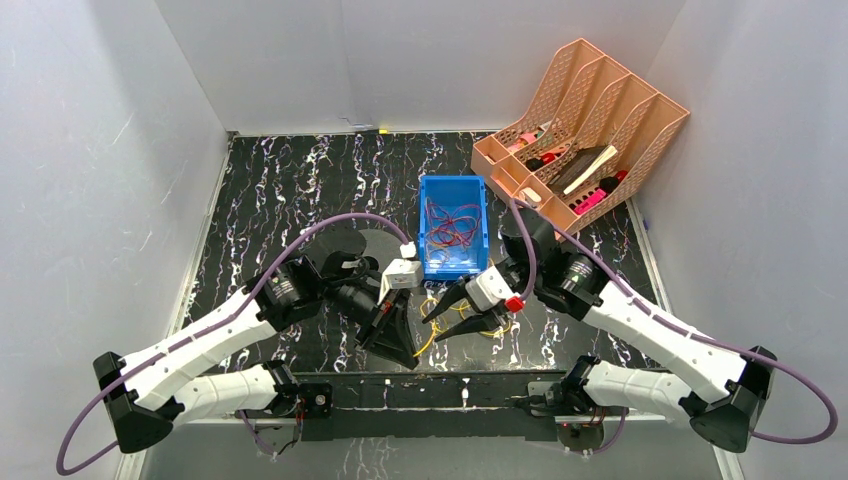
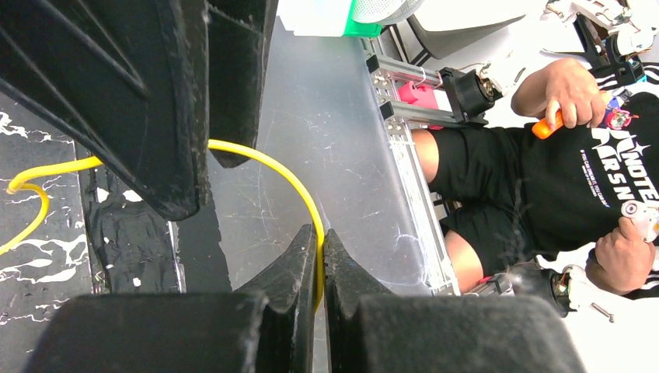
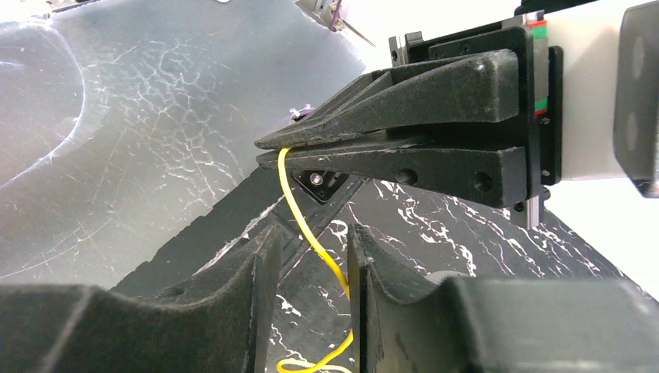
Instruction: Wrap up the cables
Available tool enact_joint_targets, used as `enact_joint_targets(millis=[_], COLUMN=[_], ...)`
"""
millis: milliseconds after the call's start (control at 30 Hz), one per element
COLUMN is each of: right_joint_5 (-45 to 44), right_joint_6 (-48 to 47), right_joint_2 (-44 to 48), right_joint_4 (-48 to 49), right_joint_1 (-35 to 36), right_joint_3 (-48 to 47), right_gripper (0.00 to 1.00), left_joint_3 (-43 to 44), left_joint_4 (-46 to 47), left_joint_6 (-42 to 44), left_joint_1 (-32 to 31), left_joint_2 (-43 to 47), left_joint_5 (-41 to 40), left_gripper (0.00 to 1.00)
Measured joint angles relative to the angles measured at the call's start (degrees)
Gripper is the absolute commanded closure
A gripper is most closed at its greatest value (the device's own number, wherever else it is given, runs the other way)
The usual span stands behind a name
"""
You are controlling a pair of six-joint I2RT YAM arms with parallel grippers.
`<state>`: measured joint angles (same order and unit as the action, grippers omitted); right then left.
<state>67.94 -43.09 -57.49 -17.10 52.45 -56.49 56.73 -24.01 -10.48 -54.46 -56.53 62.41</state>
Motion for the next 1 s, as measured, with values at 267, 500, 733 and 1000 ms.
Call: enact_joint_targets(millis=[267, 500, 733, 1000], right_joint_5=[-0.1, -1.8, -6.7, -22.3], right_joint_6=[-2.3, -2.3, 1.7, 14.8], right_joint_2=[-1.0, 1.3, 7.4, 17.3], right_joint_4=[-2.0, -2.8, -2.9, -0.7], right_joint_1=[0.5, 0.5, 0.5, 0.6], right_joint_3=[0.0, 0.0, 2.8, 11.1], right_gripper=[1.00, 1.00, 1.00, 1.00], left_joint_3=[0.0, 0.0, 0.2, 0.9], left_joint_4=[0.5, 0.4, -0.7, -0.6], left_joint_6=[0.0, 0.2, 1.1, 1.8], left_joint_1=[0.0, 0.0, 0.0, 0.0], left_joint_2=[-0.2, 0.1, 5.2, 14.6], left_joint_5=[0.1, -3.3, -18.9, -42.1], left_gripper=[1.00, 0.45, 0.13, 0.08])
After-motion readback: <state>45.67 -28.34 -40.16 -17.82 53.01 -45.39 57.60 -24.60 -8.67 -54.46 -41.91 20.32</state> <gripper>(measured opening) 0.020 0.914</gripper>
